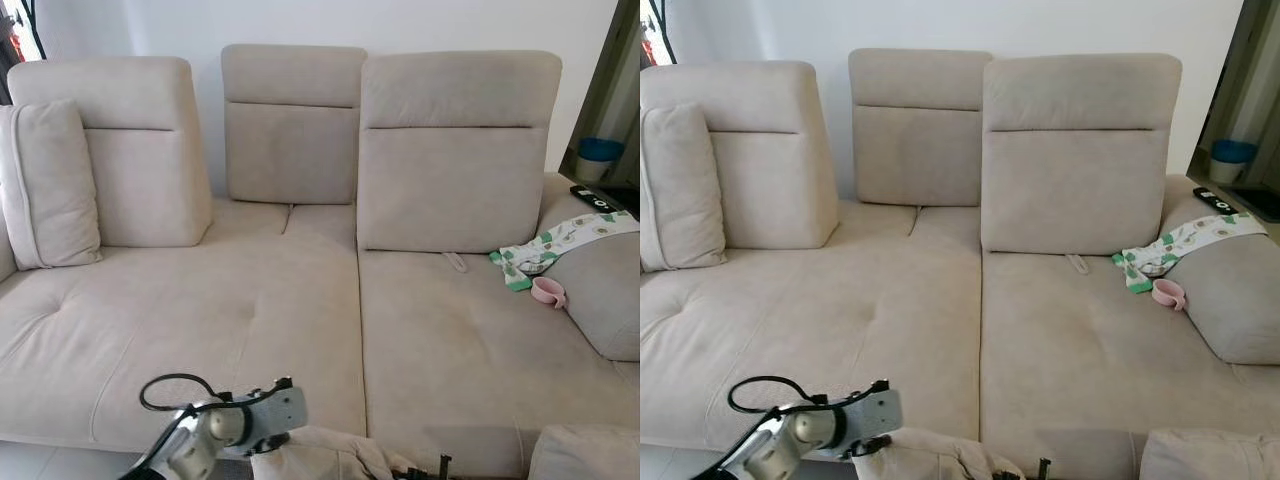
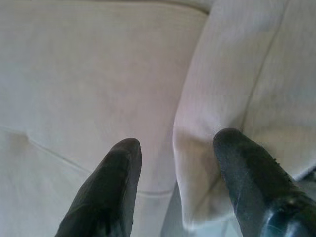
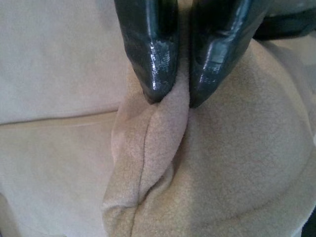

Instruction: Move the pillow to the sofa from floor

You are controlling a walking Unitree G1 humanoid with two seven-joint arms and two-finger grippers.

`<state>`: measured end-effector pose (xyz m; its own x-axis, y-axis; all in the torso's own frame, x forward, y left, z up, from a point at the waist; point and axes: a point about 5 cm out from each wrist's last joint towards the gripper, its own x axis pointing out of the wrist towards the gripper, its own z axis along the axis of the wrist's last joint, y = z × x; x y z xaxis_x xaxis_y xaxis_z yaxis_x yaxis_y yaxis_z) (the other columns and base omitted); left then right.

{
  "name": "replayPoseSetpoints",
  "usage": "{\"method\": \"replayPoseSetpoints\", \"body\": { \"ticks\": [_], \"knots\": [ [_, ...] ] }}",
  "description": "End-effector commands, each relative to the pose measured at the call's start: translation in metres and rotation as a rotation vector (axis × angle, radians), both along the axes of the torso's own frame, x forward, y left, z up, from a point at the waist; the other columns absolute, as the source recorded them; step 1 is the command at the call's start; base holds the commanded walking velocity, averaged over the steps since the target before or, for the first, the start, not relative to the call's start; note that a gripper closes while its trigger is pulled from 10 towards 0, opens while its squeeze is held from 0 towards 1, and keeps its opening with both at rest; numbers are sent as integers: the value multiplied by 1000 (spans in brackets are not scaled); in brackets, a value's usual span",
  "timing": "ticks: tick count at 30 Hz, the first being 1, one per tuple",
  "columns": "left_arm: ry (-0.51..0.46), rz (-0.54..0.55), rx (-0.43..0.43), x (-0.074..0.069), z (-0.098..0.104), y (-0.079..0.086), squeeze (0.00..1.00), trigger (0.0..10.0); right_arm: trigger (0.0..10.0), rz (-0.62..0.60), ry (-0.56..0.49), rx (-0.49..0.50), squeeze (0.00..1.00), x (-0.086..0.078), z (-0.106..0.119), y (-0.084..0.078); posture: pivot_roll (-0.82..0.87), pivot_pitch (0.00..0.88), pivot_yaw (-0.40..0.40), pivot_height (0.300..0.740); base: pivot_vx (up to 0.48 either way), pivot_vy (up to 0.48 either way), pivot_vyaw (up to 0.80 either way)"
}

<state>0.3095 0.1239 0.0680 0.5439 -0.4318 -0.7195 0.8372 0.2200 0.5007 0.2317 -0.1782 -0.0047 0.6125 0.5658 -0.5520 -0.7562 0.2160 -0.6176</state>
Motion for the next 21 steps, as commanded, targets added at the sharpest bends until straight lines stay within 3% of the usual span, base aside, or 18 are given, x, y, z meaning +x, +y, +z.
{"method": "replayPoseSetpoints", "body": {
  "ticks": [1,2,3,10,12,21],
  "knots": [
    [16,-19,20,-1,-2,-1,0,10000,0,6,33,-20,0,-7,-6,-1,48,0,46,580,0,0,0],
    [33,-36,21,-1,-2,-2,0,10000,0,1,35,-23,0,-7,-7,-2,46,0,48,580,0,0,0],
    [50,-56,23,-2,-2,-3,71,10000,0,-2,35,-28,0,-8,-8,-3,46,0,50,580,0,0,0],
    [134,-147,56,-8,3,-1,71,10000,0,-9,31,-31,0,-9,-8,-3,48,0,51,580,0,0,0],
    [214,-221,98,-23,-8,2,0,10000,0,-9,31,-31,0,-9,-10,-1,53,0,51,580,0,0,0],
    [253,-244,72,-38,-26,-14,0,10000,0,9,13,-16,0,-7,-8,5,62,0,48,580,0,0,0]
  ]
}}
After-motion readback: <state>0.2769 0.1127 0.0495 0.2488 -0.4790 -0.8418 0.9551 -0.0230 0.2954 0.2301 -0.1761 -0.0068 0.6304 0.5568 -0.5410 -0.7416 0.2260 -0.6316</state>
